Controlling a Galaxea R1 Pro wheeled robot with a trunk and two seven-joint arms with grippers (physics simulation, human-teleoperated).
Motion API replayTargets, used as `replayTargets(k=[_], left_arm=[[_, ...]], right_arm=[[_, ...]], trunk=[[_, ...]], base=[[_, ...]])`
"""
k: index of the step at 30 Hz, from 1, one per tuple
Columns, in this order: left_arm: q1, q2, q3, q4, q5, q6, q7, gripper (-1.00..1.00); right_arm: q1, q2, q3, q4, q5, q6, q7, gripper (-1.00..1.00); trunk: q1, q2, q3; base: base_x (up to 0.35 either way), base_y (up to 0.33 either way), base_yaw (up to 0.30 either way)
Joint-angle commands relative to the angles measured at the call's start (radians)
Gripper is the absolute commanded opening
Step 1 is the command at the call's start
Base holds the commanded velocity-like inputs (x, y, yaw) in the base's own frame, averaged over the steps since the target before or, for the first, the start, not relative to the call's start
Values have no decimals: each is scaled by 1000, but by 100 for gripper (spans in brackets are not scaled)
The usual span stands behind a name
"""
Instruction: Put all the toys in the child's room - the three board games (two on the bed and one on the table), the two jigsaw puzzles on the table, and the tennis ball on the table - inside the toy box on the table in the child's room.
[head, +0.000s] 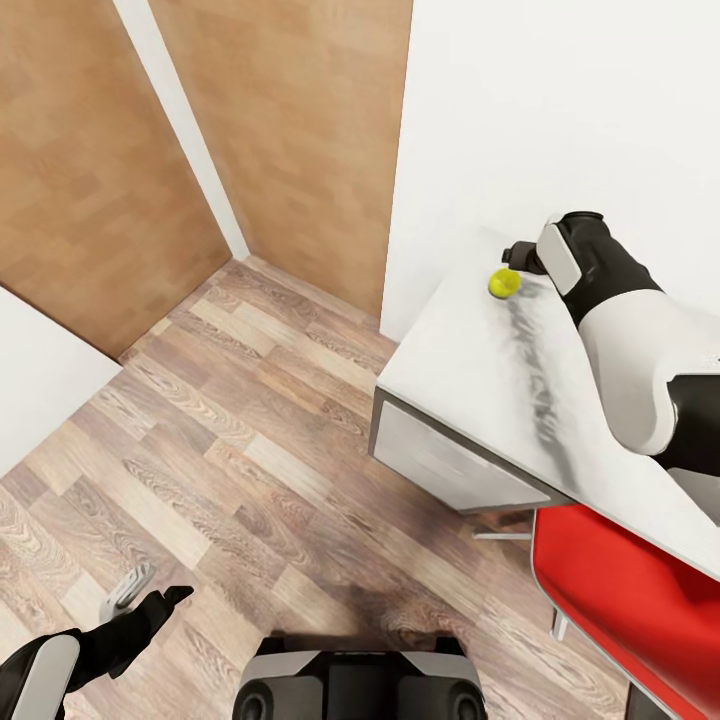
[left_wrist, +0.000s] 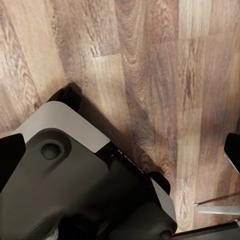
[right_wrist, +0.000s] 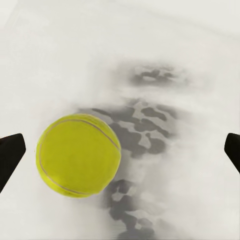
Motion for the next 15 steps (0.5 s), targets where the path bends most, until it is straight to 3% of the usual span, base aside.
replayTargets(k=[1, 15], left_arm=[[0, 0, 1, -1, 10, 4, 9, 100], [0, 1, 1, 2, 9, 4, 9, 100]], right_arm=[[0, 0, 3, -1, -11, 3, -6, 100], [-2, 9, 2, -2, -12, 5, -3, 100]], trunk=[[0, -1, -1], [0, -1, -2]], base=[[0, 0, 0], [0, 0, 0]])
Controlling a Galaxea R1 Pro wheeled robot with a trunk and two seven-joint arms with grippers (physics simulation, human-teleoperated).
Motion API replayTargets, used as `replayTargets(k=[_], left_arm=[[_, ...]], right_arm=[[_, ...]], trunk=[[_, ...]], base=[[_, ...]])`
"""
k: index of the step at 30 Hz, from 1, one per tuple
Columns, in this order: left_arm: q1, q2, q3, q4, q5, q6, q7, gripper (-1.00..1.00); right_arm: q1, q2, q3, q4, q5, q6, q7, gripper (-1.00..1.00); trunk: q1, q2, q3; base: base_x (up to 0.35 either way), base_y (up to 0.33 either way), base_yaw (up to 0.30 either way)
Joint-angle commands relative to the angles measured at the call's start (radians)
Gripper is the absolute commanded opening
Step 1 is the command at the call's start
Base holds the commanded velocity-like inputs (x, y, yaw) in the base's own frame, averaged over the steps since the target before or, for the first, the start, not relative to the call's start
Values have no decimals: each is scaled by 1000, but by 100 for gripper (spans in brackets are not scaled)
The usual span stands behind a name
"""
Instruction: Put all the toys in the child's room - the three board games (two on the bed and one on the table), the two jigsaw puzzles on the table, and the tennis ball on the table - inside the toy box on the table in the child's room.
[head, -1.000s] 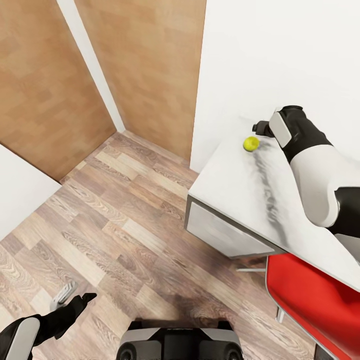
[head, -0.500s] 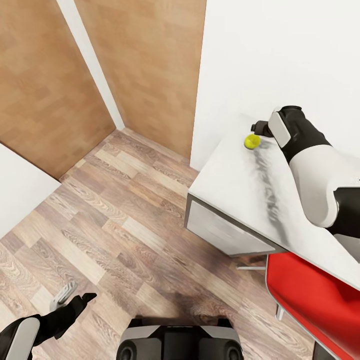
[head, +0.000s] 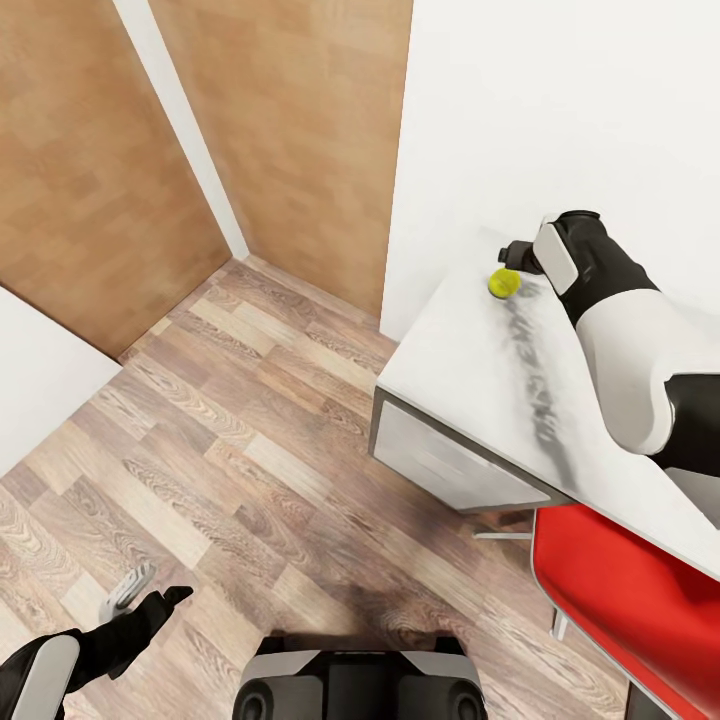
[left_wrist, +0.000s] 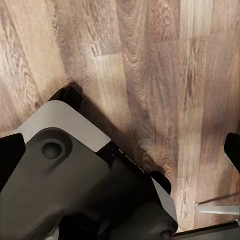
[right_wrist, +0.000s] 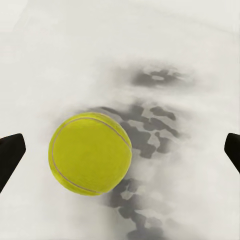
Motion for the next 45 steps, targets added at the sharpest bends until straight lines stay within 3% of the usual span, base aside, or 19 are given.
replayTargets(k=[1, 45], left_arm=[[0, 0, 1, 1, 11, 4, 9, 100], [0, 0, 1, 14, 13, -14, 6, 100]], right_arm=[[0, 0, 3, -1, -11, 3, -7, 100], [-3, 2, 3, -1, -11, -2, -7, 100]], trunk=[[0, -1, -1], [0, -1, -46]], base=[[0, 0, 0], [0, 0, 0]])
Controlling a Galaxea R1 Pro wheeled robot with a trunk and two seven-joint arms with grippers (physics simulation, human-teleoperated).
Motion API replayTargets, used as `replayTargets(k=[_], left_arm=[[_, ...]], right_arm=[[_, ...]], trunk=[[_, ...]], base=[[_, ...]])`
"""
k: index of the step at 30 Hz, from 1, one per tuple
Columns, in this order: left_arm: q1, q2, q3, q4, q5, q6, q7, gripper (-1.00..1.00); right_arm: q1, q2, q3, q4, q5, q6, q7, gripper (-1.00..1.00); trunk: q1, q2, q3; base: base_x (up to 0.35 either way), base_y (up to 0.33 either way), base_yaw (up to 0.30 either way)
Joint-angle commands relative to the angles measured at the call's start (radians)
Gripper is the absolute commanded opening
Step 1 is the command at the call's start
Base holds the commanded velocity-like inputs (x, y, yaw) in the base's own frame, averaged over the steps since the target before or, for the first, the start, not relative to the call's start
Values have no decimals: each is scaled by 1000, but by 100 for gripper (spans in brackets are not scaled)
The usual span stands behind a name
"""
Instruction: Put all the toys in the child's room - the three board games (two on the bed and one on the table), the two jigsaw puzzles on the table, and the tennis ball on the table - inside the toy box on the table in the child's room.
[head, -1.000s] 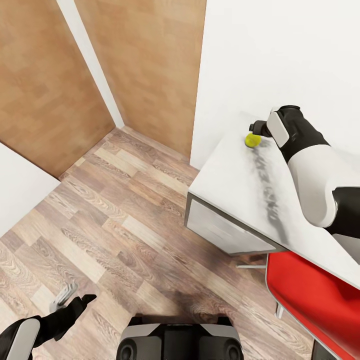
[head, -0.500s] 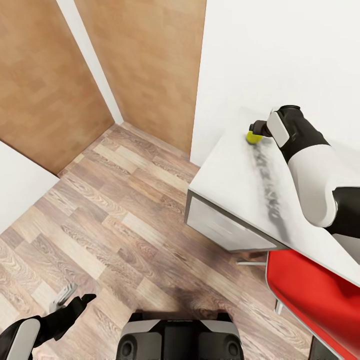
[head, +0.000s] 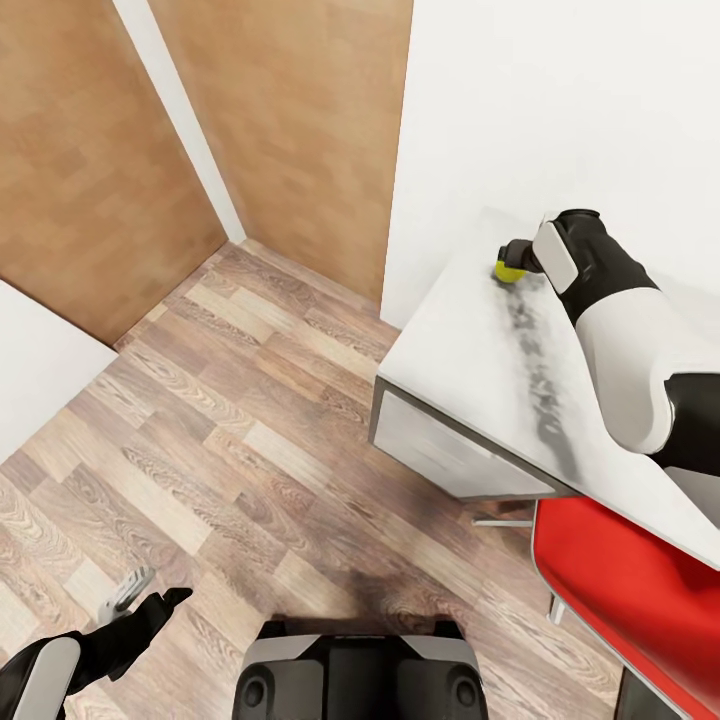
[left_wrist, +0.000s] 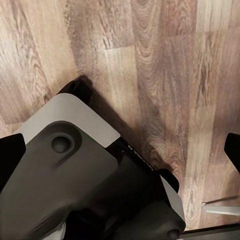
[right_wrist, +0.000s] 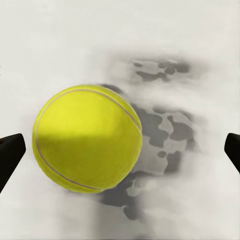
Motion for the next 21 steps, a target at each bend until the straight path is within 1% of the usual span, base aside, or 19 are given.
replayTargets(k=[1, 5, 12, 21], left_arm=[[0, 0, 1, -1, 11, 4, 9, 100], [0, 0, 1, -1, 11, 4, 9, 100], [0, 0, 1, -1, 12, 4, 9, 100], [0, 0, 1, -1, 11, 4, 9, 100]], right_arm=[[0, 0, 3, -1, -11, 3, -7, 100], [-3, 2, 3, -1, -11, 2, -7, 100], [-6, 13, 2, -1, -11, 2, -8, 100], [-8, 18, 2, -1, -10, 2, -8, 100]], trunk=[[0, -1, -1], [0, -1, -2], [0, -1, -2], [0, -1, -2]], base=[[0, 0, 0], [0, 0, 0], [0, 0, 0], [0, 0, 0]])
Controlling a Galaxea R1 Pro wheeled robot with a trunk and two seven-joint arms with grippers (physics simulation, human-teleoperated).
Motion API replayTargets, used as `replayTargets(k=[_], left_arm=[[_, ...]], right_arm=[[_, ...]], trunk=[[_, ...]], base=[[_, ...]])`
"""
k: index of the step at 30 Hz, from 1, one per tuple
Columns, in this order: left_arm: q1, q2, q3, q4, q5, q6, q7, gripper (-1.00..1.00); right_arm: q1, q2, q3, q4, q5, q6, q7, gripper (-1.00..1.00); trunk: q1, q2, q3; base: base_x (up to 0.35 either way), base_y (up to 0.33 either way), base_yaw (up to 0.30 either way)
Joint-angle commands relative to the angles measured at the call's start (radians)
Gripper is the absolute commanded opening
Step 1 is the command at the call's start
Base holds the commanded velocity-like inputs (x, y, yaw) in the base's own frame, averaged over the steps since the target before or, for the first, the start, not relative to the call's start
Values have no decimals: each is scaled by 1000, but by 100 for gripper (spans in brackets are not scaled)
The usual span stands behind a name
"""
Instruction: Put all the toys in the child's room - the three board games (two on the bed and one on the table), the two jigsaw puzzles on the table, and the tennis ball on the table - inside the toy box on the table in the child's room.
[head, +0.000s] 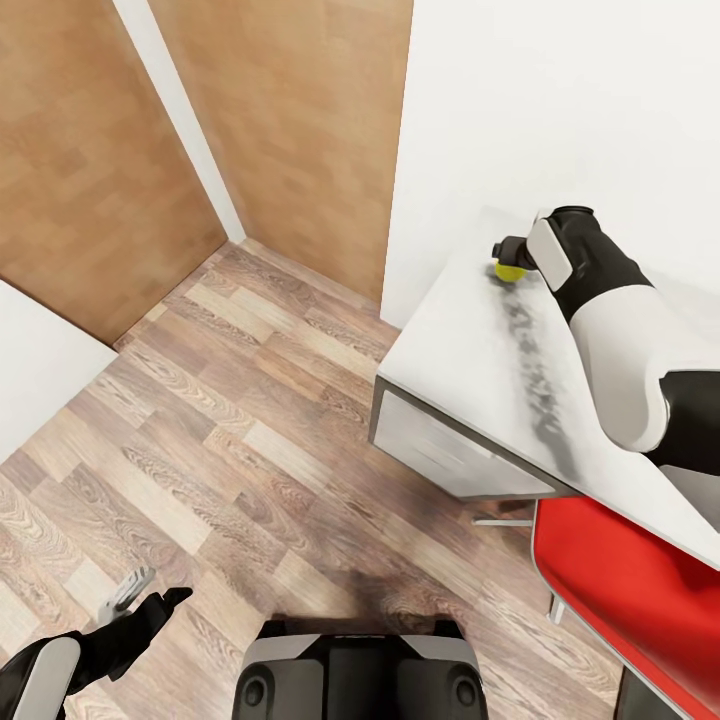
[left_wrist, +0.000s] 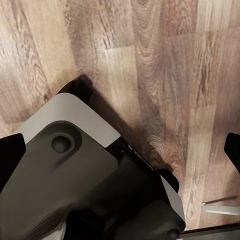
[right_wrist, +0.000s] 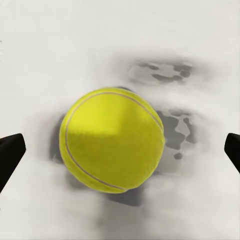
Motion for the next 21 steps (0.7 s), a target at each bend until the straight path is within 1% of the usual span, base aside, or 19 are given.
replayTargets(k=[1, 9, 21], left_arm=[[0, 0, 1, -1, 11, 4, 9, 100], [0, 0, 1, -1, 10, 4, 9, 100], [0, 0, 1, -1, 10, 4, 9, 100]], right_arm=[[0, 0, 3, -1, -11, 3, -7, 100], [-1, 0, 2, -2, -11, 3, -7, 100], [-1, 0, 1, -2, -10, 3, -7, 100]], trunk=[[0, -1, -1], [0, -1, -1], [0, -1, -13]], base=[[0, 0, 0], [0, 0, 0], [0, 0, 0]])
